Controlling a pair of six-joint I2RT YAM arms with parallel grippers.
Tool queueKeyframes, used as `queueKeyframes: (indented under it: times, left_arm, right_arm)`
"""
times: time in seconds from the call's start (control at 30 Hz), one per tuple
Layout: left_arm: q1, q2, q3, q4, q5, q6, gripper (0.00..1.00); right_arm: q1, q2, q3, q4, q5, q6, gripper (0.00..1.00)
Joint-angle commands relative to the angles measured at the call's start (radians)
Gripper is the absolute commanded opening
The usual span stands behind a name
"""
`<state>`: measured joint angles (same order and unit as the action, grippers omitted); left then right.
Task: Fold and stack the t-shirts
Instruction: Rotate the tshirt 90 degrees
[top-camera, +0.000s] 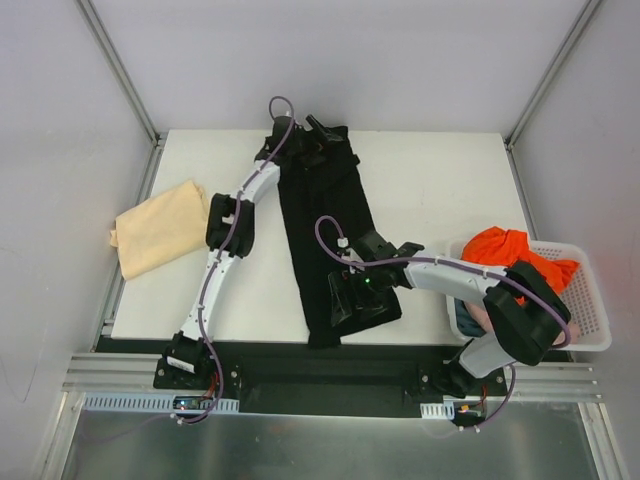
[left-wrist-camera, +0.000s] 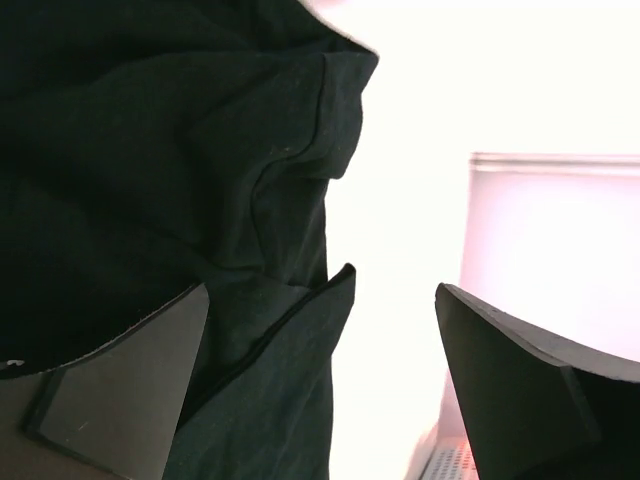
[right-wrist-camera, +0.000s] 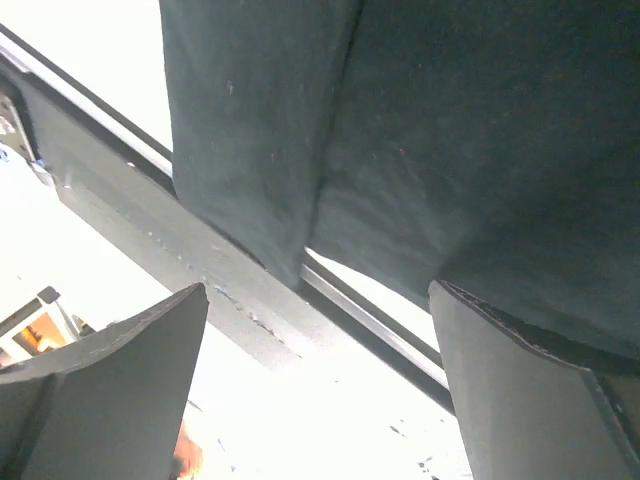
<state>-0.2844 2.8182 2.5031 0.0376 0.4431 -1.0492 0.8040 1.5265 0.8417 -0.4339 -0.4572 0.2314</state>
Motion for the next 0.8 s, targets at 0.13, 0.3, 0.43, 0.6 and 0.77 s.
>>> queueKeyframes:
  times: [0.13,0.3,0.43,0.6,0.77]
  left_arm:
    - [-0.12,0.041,0.022,0.323,-0.043,0.009,0.99]
    - [-0.124,-0.026,0.023,0.317,0.0,0.038,0.99]
    - [-0.125,-0.192,-0.033,0.213,0.052,0.147,0.99]
    - [-0.125,-0.642,-0.382,0.061,0.037,0.337,0.99]
    - [-0.125,-1.081,-0.925,-0.091,-0.205,0.48,0.99]
  right_arm:
    - [-0.014,-0.247,0.076,0.009,0.225,-0.02,0.97]
    - [-0.054,-0.416,0.013,0.015,0.451,0.091,0.97]
    - [-0.092,-0.47,-0.003,0.017,0.41,0.097,0.97]
    - [-0.092,-0.422,-0.01,0.095,0.272,0.086,0.99]
    - [-0.098,-0.32,0.052,0.099,0.33,0.086,0.99]
